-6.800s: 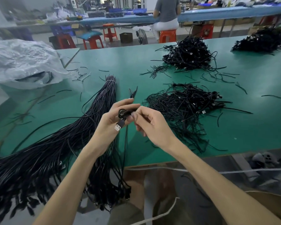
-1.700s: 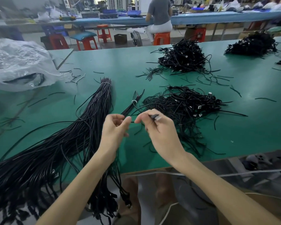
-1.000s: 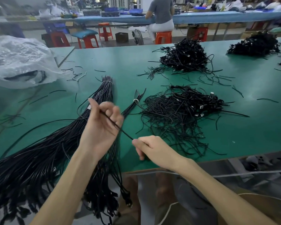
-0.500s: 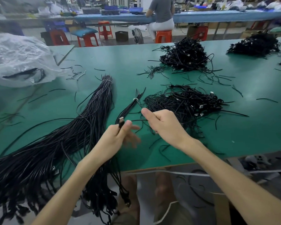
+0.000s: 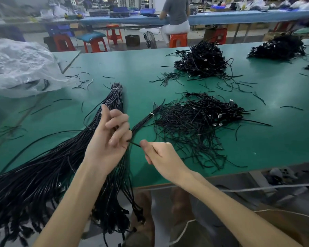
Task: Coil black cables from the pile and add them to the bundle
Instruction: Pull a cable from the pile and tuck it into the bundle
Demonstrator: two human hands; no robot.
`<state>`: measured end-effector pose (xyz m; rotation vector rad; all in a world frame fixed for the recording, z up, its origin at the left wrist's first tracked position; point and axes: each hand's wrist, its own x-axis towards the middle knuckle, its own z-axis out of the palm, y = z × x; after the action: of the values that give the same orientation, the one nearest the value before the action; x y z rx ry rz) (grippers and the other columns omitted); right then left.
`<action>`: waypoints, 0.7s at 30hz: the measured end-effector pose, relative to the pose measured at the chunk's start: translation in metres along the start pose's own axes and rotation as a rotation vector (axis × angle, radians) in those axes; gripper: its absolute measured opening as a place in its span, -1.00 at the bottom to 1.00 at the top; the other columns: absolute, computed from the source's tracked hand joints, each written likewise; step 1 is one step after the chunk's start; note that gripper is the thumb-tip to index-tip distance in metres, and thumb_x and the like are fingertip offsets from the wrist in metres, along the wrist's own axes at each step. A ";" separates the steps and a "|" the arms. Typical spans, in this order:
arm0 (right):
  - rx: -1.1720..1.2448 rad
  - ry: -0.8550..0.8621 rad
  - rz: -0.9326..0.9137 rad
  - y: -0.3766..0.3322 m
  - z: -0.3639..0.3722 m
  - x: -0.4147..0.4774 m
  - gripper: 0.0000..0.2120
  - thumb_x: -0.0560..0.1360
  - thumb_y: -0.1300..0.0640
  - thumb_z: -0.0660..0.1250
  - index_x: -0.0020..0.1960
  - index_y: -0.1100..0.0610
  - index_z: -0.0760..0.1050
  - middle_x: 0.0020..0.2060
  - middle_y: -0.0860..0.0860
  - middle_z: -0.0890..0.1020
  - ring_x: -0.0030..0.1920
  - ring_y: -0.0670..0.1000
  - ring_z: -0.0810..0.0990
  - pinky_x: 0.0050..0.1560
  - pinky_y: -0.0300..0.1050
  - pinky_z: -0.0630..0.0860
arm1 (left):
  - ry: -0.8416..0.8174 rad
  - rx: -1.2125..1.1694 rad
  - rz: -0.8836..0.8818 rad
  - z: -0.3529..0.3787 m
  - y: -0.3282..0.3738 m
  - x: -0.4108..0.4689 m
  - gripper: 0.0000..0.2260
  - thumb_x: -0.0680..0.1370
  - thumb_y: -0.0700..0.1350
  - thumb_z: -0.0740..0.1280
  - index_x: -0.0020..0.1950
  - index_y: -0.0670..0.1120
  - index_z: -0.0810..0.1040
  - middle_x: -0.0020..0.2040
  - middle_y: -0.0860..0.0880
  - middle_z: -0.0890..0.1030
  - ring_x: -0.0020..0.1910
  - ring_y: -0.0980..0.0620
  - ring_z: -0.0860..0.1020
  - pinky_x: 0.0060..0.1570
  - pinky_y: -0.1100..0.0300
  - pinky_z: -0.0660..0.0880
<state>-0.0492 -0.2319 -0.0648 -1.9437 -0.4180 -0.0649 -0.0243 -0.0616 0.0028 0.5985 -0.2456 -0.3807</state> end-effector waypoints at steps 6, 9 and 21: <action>-0.223 0.096 0.044 0.014 -0.018 0.024 -0.35 0.64 -0.33 0.05 -0.48 0.04 0.08 -0.59 -0.08 0.17 -0.52 -0.04 0.15 -0.44 -0.26 0.20 | -0.314 0.868 -0.246 0.001 0.002 -0.022 -0.46 0.67 0.29 0.13 -0.29 -0.07 0.52 -0.52 0.05 0.42 -0.59 0.08 0.25 -0.52 0.28 0.24; -0.283 0.132 0.090 0.021 -0.024 0.036 -0.35 0.67 -0.25 0.12 -0.48 0.06 0.10 -0.61 -0.08 0.21 -0.53 -0.04 0.22 -0.43 -0.16 0.16 | -0.354 1.259 -0.401 -0.002 -0.017 -0.021 -0.43 0.69 0.23 0.08 -0.10 -0.17 0.66 -0.33 -0.09 0.65 -0.52 -0.04 0.46 -0.46 0.34 0.32; -0.092 0.236 0.016 -0.010 -0.010 0.036 -0.45 0.71 -0.10 0.17 -0.37 0.15 0.41 -0.48 -0.09 0.53 -0.42 -0.13 0.47 -0.28 -0.10 0.41 | 0.012 1.508 -0.033 -0.035 -0.035 0.002 -0.57 0.66 0.14 0.07 0.10 -0.02 0.68 -0.12 0.19 0.71 -0.12 0.20 0.65 -0.01 0.24 0.53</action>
<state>-0.0174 -0.2282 -0.0438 -2.0013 -0.2457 -0.3047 -0.0202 -0.0716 -0.0455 2.0840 -0.5016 -0.1609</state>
